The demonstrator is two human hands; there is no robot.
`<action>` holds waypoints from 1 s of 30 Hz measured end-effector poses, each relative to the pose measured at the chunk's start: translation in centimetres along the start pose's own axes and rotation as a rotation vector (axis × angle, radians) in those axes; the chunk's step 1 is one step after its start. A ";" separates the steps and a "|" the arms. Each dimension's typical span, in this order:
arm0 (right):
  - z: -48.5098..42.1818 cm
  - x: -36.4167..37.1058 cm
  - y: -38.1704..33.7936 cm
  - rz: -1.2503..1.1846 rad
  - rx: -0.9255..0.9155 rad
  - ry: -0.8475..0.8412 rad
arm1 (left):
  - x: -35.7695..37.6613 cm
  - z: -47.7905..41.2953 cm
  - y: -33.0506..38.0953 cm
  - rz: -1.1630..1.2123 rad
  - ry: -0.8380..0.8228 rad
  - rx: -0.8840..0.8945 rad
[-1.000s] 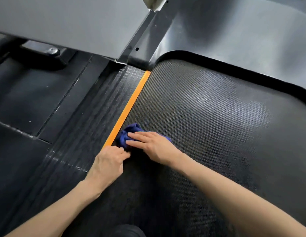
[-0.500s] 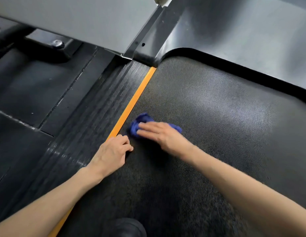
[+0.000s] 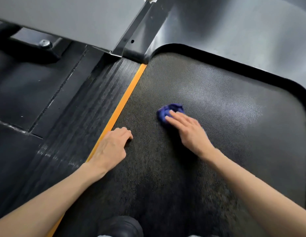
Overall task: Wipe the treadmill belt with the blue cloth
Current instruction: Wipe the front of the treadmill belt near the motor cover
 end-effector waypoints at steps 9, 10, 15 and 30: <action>0.4 -0.4 1.5 -0.231 0.448 0.125 | 0.0 -0.5 -0.3 0.028 -0.010 -0.004; 0.9 0.8 -2.7 -0.232 0.263 0.062 | -0.1 -0.6 -0.1 0.014 0.006 -0.006; 2.4 1.3 -5.6 -0.033 -0.177 -0.112 | -0.2 -0.8 0.4 -0.029 0.039 -0.027; 0.5 -0.1 -2.4 -0.244 0.186 0.032 | 0.1 -1.7 0.2 -0.029 0.093 -0.118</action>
Point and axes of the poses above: each hand's wrist, its own z-axis away from the middle knuckle, its own x-axis out of the palm, y = z × x, the point moved 10 cm from there along -z, towards the middle knuckle, and after that the axes turned 2 degrees about x, right-handed, at the moved point
